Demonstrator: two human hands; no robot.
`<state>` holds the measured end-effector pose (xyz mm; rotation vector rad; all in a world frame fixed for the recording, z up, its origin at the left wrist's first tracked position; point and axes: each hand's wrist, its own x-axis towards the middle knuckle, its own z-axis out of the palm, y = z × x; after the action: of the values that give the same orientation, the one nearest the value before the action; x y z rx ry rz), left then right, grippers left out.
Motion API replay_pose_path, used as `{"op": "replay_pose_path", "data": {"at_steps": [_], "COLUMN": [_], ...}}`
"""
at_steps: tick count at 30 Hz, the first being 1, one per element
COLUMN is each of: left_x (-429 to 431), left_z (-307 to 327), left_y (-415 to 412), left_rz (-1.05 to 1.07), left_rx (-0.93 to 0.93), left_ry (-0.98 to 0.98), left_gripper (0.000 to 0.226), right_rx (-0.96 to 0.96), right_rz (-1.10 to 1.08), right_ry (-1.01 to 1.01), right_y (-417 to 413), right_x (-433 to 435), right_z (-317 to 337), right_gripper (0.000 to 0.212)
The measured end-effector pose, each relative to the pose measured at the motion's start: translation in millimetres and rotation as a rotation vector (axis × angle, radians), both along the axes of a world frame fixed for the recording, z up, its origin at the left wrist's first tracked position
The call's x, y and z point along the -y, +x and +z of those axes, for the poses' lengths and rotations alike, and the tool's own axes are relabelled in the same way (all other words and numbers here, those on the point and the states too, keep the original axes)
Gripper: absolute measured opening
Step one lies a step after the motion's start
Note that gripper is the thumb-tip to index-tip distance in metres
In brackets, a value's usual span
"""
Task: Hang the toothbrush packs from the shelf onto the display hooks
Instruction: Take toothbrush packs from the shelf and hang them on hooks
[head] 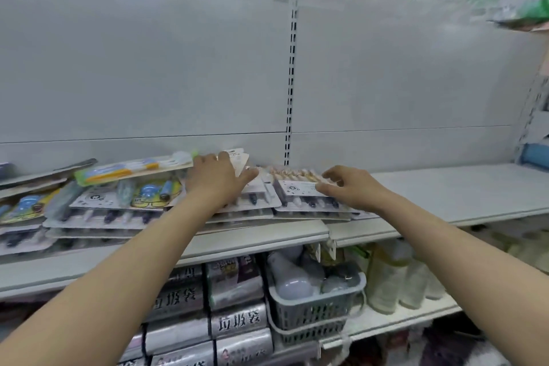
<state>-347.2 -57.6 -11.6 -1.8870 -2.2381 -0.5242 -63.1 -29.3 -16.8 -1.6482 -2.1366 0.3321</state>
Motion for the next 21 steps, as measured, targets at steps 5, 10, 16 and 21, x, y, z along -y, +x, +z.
{"op": "replay_pose_path", "data": {"at_steps": [5, 10, 16, 21], "left_x": [-3, -1, 11, 19], "left_z": [-4, 6, 12, 6], "left_y": [-5, -18, -42, -54], "left_rz": [0.052, 0.037, 0.016, -0.012], "left_rx": [0.033, 0.179, 0.46, 0.901], "left_ry": [-0.021, 0.19, 0.435, 0.498], "left_gripper": [0.073, 0.043, 0.043, 0.03], "right_rx": [0.02, -0.022, -0.082, -0.066], "right_rz": [0.019, 0.111, 0.195, 0.189], "right_ry": [0.0, 0.061, 0.033, -0.09], "right_y": [-8, -35, -82, -106], "right_x": [-12, -18, -23, -23], "right_z": [-4, 6, 7, 2], "right_gripper": [0.061, 0.059, 0.062, 0.072]}}
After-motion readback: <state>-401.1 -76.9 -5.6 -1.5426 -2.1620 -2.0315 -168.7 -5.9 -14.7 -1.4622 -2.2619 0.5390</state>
